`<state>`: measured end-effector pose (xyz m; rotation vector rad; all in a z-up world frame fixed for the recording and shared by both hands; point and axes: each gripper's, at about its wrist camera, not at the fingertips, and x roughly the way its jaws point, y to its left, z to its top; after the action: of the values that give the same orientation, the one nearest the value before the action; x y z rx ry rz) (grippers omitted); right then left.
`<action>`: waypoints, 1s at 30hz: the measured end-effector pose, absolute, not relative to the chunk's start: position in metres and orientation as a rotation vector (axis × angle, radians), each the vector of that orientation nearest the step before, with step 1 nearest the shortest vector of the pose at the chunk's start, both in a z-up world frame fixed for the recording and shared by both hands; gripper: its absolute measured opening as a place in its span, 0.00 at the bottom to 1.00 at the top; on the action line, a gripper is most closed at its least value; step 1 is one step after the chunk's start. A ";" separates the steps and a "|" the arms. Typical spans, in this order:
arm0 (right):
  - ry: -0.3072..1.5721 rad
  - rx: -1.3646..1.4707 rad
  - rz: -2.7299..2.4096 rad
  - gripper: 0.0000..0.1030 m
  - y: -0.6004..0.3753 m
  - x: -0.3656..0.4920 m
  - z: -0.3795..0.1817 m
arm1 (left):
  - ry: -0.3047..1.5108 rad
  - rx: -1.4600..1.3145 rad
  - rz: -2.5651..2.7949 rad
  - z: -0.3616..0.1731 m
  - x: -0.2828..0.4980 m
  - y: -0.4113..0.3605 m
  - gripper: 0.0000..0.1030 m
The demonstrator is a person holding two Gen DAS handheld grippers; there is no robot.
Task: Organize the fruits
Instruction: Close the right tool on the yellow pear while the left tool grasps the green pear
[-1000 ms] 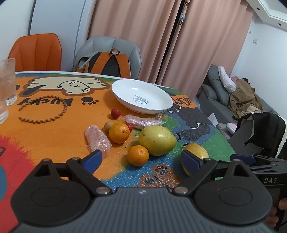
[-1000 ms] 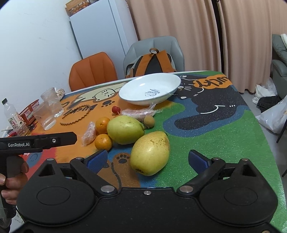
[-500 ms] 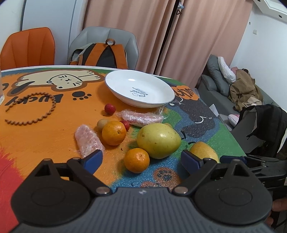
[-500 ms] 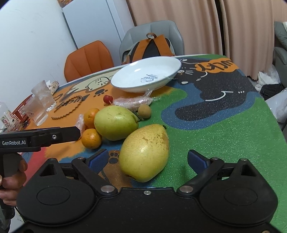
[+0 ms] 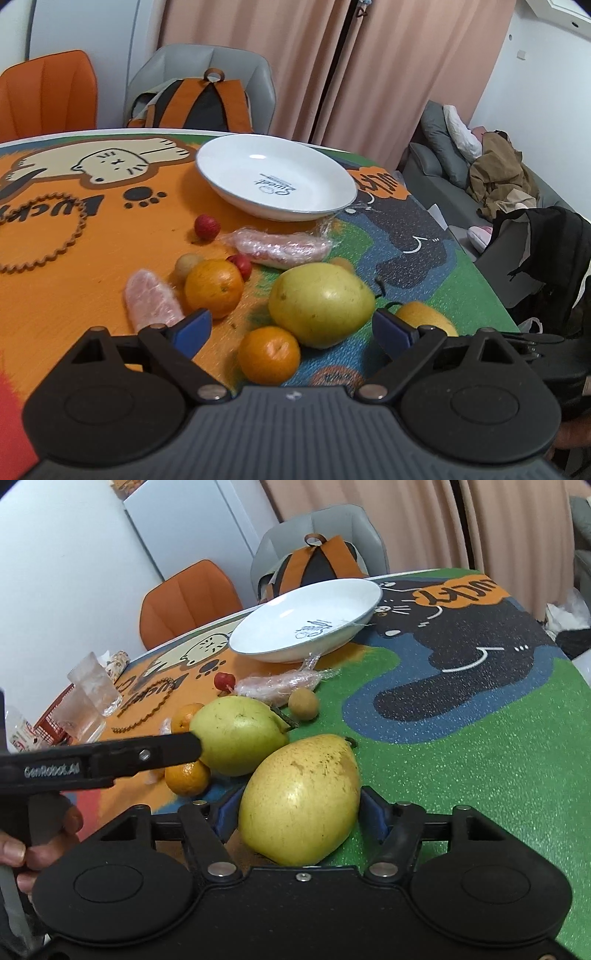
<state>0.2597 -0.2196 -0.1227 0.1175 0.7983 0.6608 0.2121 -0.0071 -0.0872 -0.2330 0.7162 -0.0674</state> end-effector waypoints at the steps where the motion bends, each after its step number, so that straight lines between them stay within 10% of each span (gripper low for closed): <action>1: 0.797 0.113 0.663 0.61 -0.219 0.260 -0.123 | 0.714 -0.231 -0.072 -0.087 0.214 -0.009 0.91; 25: 0.779 0.144 0.599 0.61 -0.250 0.263 -0.121 | 0.766 -0.219 -0.122 -0.110 0.251 -0.029 0.90; 30: 0.774 0.153 0.600 0.61 -0.252 0.262 -0.119 | 0.770 -0.212 -0.120 -0.112 0.252 -0.030 0.77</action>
<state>0.2624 -0.2524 -0.1194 0.1526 0.7741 0.5996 0.2525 -0.0303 -0.1116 -0.2117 0.7699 -0.1199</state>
